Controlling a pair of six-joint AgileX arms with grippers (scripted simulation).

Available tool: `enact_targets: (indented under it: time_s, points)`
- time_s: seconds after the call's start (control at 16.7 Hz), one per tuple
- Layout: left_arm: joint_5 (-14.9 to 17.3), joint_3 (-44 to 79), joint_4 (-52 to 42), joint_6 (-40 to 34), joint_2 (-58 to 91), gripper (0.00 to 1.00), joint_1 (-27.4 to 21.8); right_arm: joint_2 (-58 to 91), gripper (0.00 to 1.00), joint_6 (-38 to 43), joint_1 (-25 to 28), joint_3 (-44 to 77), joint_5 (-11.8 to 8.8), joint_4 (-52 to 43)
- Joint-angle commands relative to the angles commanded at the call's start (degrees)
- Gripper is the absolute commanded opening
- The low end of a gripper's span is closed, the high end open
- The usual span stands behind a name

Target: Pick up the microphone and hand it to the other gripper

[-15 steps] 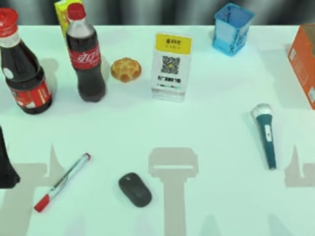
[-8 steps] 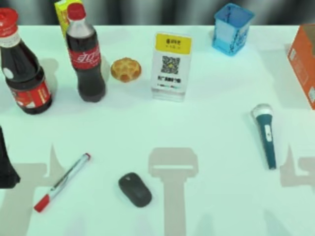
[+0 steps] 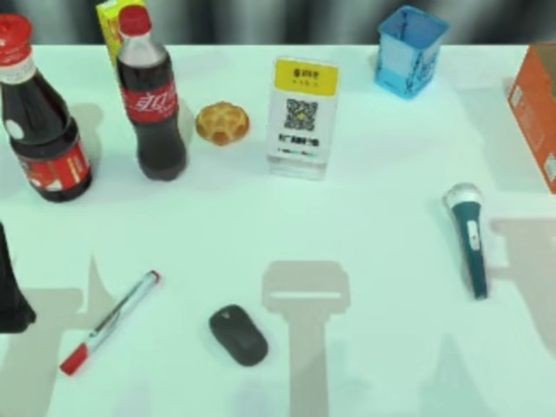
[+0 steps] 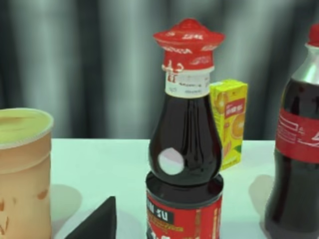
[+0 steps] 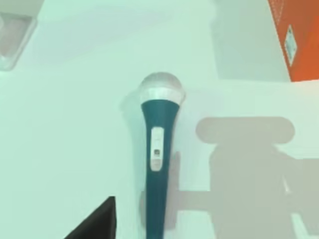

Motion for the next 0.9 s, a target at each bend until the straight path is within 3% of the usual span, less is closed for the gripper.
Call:
enact_targets:
  time_s: [0.54,0.9]
  points:
    - [0.0,0.0,0.0,0.0,0.0,1.0,0.0,45.4,1.0,8.77,7.33,29.82,1.29,-19.92]
    - [0.0,0.0,0.0,0.0,0.0,1.0,0.0,58.08,1.0,10.88,9.68,37.63,1.53,-25.91]
